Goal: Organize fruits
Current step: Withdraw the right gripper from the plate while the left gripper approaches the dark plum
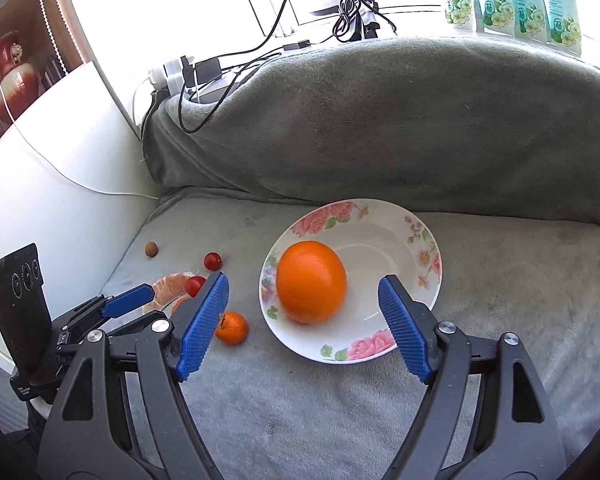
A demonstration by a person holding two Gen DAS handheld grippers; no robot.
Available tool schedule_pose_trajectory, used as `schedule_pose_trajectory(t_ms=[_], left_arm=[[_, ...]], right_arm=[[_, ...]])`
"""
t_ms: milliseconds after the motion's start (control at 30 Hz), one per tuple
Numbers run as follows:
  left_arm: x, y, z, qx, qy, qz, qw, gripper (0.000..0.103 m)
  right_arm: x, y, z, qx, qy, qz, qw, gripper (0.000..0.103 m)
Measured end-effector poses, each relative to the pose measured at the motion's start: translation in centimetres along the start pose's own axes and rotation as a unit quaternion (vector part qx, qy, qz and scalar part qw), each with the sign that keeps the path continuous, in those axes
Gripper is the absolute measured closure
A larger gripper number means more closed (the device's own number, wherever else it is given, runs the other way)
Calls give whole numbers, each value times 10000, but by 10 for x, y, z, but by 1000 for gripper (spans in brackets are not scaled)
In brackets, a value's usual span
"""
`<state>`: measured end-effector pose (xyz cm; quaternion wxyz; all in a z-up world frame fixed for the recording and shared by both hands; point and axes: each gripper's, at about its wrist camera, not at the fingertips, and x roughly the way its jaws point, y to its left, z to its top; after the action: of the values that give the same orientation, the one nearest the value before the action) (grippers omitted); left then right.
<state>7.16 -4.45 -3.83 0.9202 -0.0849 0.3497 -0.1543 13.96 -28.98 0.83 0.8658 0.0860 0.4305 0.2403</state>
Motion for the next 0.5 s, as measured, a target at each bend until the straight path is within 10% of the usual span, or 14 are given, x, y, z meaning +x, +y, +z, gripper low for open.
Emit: schedule_pose_trajectory(t_ms=[500], left_arm=[[-37,67,-25,-177,-74,869,9960,40]], right_arm=[[6,36,-5,-359,69,249,9990,23]])
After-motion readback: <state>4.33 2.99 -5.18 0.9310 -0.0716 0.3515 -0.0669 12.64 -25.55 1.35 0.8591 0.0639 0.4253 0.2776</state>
